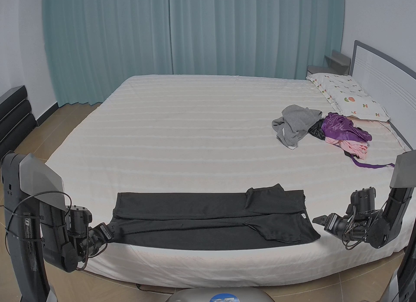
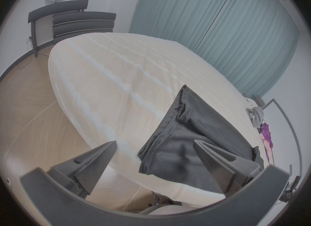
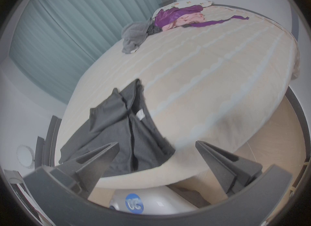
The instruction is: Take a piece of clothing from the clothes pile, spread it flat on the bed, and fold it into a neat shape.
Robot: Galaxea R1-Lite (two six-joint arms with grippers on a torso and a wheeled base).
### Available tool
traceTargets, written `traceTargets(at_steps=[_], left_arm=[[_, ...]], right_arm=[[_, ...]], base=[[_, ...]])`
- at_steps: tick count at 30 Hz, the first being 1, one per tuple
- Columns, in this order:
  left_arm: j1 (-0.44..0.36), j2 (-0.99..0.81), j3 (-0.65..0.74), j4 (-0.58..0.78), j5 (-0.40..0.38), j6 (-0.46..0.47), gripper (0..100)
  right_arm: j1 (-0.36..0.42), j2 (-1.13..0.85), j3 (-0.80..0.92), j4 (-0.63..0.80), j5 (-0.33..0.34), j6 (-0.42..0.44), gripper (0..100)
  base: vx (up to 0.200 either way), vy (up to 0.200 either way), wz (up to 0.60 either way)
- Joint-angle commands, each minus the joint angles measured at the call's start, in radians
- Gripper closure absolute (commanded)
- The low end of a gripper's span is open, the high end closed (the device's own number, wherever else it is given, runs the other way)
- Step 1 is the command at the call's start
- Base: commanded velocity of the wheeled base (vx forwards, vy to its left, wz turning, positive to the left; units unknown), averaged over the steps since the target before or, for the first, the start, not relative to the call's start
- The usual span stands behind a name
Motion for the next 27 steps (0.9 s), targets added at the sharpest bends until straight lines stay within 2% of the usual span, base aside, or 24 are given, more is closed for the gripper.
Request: traceTargets(at_steps=[1, 8, 12, 17, 21, 27], left_arm=[[0.011, -0.050, -0.005, -0.006, -0.001, -0.007, 0], [0.037, -0.109, -0.016, -0.007, -0.012, -0.053, 0], [0.060, -0.126, -0.007, -0.007, -0.123, -0.074, 0], [0.058, -0.126, -0.008, -0.006, -0.132, -0.076, 0], [0.057, -0.124, -0.019, -0.006, -0.144, -0.073, 0], [0.054, -0.112, -0.063, 0.007, -0.225, -0.038, 0]], right_arm=[[-0.044, -0.038, -0.022, -0.001, 0.003, 0.001, 0], [-0.058, -0.037, -0.035, -0.003, 0.006, 0.002, 0], [-0.056, -0.034, -0.049, -0.001, 0.018, 0.059, 0], [-0.056, -0.027, -0.050, -0.001, 0.036, 0.065, 0], [-0.056, -0.024, -0.052, -0.001, 0.056, 0.068, 0], [-0.055, -0.018, -0.050, -0.001, 0.062, 0.068, 0]], base=[[0.000, 0.000, 0.00], [0.000, 0.000, 0.00], [0.200, 0.000, 0.00], [0.200, 0.000, 0.00], [0.000, 0.000, 0.00], [0.000, 0.000, 0.00]])
